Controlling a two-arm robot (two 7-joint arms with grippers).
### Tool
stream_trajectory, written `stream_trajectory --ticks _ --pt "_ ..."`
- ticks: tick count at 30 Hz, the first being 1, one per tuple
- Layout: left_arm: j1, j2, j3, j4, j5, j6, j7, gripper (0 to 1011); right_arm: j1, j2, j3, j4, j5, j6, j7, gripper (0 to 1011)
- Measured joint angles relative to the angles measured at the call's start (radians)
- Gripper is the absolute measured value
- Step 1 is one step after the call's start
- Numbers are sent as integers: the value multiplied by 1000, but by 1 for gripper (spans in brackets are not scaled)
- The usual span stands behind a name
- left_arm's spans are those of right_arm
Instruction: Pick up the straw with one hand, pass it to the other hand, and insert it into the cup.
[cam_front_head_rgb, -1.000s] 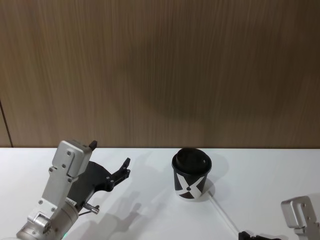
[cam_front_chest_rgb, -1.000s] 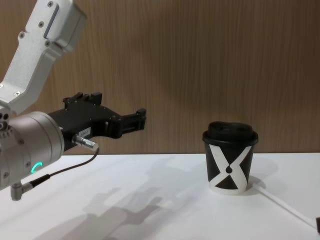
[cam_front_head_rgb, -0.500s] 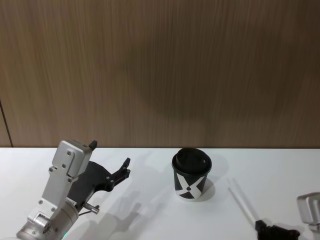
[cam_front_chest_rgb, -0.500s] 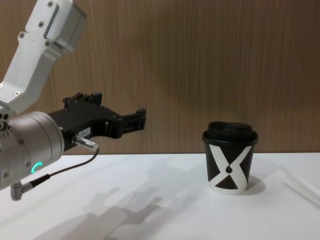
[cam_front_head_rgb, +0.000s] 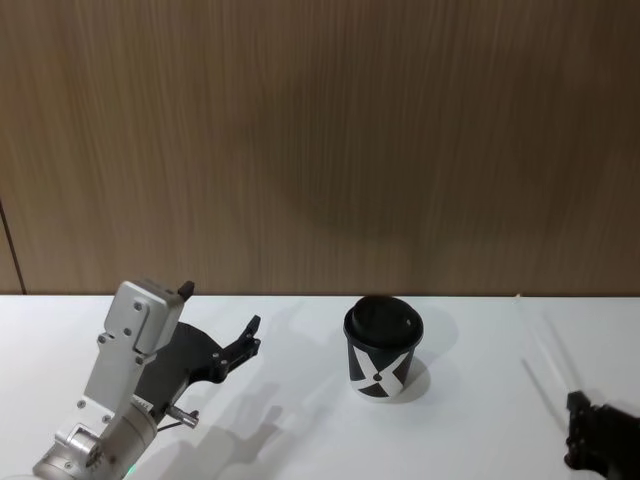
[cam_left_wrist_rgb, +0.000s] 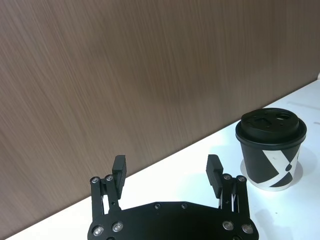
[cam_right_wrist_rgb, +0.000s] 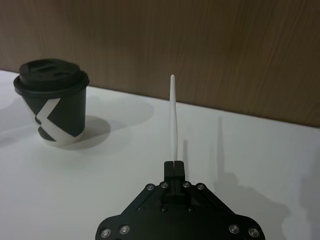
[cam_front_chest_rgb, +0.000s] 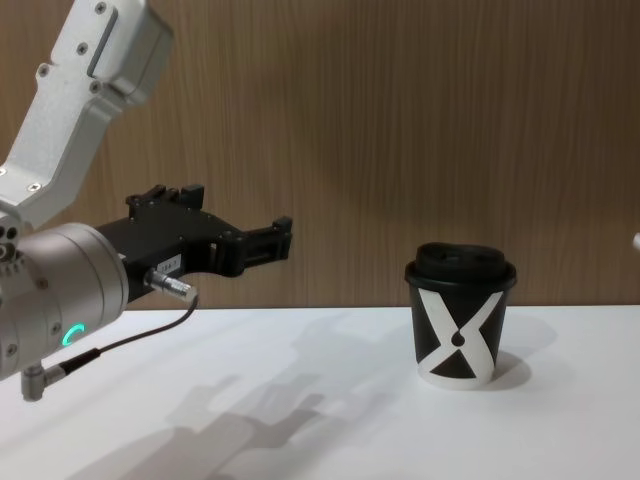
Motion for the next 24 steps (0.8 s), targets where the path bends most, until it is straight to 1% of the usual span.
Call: stream_trajectory --ticks 3,5,6,8,9,11,12,14,15,17,21,24 --pt "0 0 0 0 0 0 0 1003 2 7 12 1 -4 -45 5 0" --pt "0 0 0 0 0 0 0 1003 3 10 18 2 -4 -64 12 0" --pt "0 0 0 0 0 0 0 1003 5 14 23 2 -3 -89 22 0" --pt "0 0 0 0 0 0 0 1003 7 18 27 3 -1 -109 32 0" --pt "0 0 0 0 0 0 0 1003 9 22 32 4 4 -131 44 0" --pt "0 0 0 0 0 0 0 1003 11 26 35 4 8 -146 56 0" --pt "0 0 0 0 0 0 0 1003 14 31 39 5 16 -167 71 0" --pt "0 0 0 0 0 0 0 1003 16 34 41 5 23 -183 86 0" --pt "0 0 0 0 0 0 0 1003 18 39 44 5 32 -200 103 0" --pt "0 0 0 0 0 0 0 1003 21 42 46 5 40 -212 116 0" --pt "0 0 0 0 0 0 0 1003 28 55 48 4 70 -252 171 0" --pt "0 0 0 0 0 0 0 1003 32 63 49 3 88 -269 200 0"
